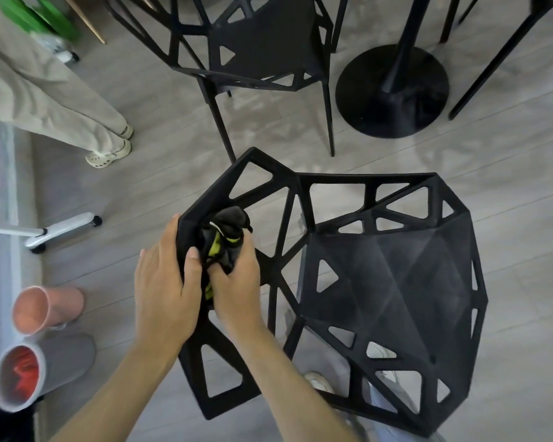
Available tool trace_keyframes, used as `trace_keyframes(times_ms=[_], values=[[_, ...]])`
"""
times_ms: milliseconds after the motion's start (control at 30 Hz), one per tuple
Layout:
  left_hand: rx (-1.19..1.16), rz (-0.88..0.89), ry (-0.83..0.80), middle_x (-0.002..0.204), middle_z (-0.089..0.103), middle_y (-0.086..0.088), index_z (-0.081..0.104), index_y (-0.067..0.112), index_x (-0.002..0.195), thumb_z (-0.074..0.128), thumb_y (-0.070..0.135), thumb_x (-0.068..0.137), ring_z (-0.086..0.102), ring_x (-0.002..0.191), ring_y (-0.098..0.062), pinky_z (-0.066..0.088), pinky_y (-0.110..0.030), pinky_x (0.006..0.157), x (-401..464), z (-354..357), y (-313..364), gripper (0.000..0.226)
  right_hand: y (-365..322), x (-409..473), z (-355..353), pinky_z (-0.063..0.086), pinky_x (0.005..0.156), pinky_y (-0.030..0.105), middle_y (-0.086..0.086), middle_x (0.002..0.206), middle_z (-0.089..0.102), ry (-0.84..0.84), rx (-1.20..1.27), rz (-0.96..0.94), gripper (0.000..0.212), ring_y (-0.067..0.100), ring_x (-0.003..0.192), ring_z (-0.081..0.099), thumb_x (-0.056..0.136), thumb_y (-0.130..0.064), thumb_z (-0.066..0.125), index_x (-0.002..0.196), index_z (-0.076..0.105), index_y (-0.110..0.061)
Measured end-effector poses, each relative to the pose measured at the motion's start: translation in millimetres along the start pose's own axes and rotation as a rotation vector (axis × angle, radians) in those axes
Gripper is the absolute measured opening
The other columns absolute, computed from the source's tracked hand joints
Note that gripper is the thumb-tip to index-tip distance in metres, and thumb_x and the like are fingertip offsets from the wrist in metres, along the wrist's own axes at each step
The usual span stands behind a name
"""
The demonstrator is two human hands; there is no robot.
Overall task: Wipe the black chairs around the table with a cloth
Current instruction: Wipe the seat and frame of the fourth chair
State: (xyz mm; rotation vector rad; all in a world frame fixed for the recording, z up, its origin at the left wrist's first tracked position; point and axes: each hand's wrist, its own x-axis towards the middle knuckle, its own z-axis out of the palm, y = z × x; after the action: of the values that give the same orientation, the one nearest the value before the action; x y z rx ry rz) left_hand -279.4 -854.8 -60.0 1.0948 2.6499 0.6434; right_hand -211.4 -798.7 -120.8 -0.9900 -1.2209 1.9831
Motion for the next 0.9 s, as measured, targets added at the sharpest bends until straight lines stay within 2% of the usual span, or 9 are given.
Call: trace_keyframes(times_ms=[100, 200, 333, 433, 500, 567, 700, 833, 900], values=[[-0.003, -0.006, 0.005, 0.117, 0.052, 0.015, 0.037, 0.026, 0.154, 0.03, 0.035, 0.108, 0.046, 0.102, -0.01, 0.044, -0.05, 0.096, -1, 0, -1, 0.048, 26, 0, -20, 0.054, 0.1, 0.04, -0.01, 0.121, 0.062, -0.022, -0.269, -0.099, 0.038, 0.014, 0.119, 0.061, 0.094, -0.008, 0.069, 0.124, 0.056, -0.028], [-0.001, -0.019, -0.005, 0.119, 0.052, 0.013, 0.036, 0.024, 0.155, 0.029, 0.036, 0.107, 0.049, 0.104, -0.015, 0.042, -0.045, 0.094, -1, 0, -1, 0.05, 71, -4, -52, 0.055, 0.097, 0.035, -0.018, 0.112, 0.058, 0.061, -0.476, 0.028, 0.032, 0.005, 0.107, 0.06, 0.094, -0.016, 0.071, 0.115, 0.054, -0.034], [0.0, -0.045, -0.01, 0.12, 0.049, 0.014, 0.035, 0.024, 0.156, 0.028, 0.037, 0.106, 0.045, 0.108, -0.01, 0.036, -0.038, 0.095, -1, 1, -1, 0.052, 110, 7, -88, 0.056, 0.1, 0.043, -0.01, 0.11, 0.064, 0.151, -0.423, 0.337, 0.037, 0.01, 0.106, 0.066, 0.093, -0.012, 0.07, 0.111, 0.053, -0.04], [-0.005, -0.077, -0.01, 0.119, 0.048, 0.014, 0.034, 0.027, 0.156, 0.029, 0.037, 0.104, 0.042, 0.108, -0.006, 0.033, -0.036, 0.095, -1, 2, -1, 0.053, 124, 27, -102, 0.05, 0.11, 0.035, -0.006, 0.123, 0.064, 0.258, -0.348, 0.442, 0.04, 0.01, 0.121, 0.062, 0.094, -0.003, 0.067, 0.127, 0.056, -0.022], [-0.012, -0.084, -0.003, 0.122, 0.048, 0.015, 0.034, 0.029, 0.156, 0.029, 0.038, 0.103, 0.041, 0.109, -0.003, 0.033, -0.036, 0.096, -2, 2, 0, 0.054, 125, 50, -110, 0.047, 0.11, 0.032, -0.001, 0.132, 0.063, 0.333, -0.308, 0.47, 0.045, 0.016, 0.129, 0.06, 0.095, -0.001, 0.064, 0.137, 0.053, -0.015], [-0.012, -0.078, -0.005, 0.124, 0.048, 0.016, 0.035, 0.028, 0.156, 0.029, 0.039, 0.103, 0.041, 0.108, -0.002, 0.033, -0.036, 0.096, -1, 2, 0, 0.054, 125, 79, -121, 0.044, 0.105, 0.028, 0.002, 0.133, 0.063, 0.395, -0.309, 0.493, 0.041, 0.018, 0.129, 0.059, 0.097, -0.001, 0.062, 0.135, 0.052, -0.014], [-0.02, -0.066, -0.011, 0.124, 0.049, 0.015, 0.037, 0.027, 0.154, 0.028, 0.041, 0.104, 0.044, 0.109, -0.006, 0.035, -0.037, 0.096, 0, 1, -1, 0.052, 125, 110, -141, 0.041, 0.097, 0.024, 0.0, 0.116, 0.063, 0.421, -0.432, 0.47, 0.034, 0.024, 0.124, 0.062, 0.096, -0.002, 0.065, 0.128, 0.055, -0.01], [-0.004, -0.08, -0.005, 0.122, 0.048, 0.016, 0.035, 0.029, 0.155, 0.028, 0.042, 0.104, 0.041, 0.106, -0.003, 0.034, -0.038, 0.095, -1, 2, -1, 0.053, 124, 105, -137, 0.044, 0.103, 0.031, 0.007, 0.126, 0.067, 0.462, -0.38, 0.505, 0.037, 0.025, 0.128, 0.061, 0.097, 0.0, 0.063, 0.133, 0.056, -0.009], [-0.005, -0.092, -0.017, 0.121, 0.05, 0.013, 0.032, 0.032, 0.156, 0.027, 0.046, 0.104, 0.043, 0.106, -0.005, 0.036, -0.041, 0.095, -1, 2, -1, 0.054, 115, 108, -137, 0.044, 0.097, 0.022, 0.001, 0.118, 0.068, 0.463, -0.327, 0.477, 0.036, 0.02, 0.12, 0.065, 0.097, 0.0, 0.064, 0.131, 0.058, -0.01]])
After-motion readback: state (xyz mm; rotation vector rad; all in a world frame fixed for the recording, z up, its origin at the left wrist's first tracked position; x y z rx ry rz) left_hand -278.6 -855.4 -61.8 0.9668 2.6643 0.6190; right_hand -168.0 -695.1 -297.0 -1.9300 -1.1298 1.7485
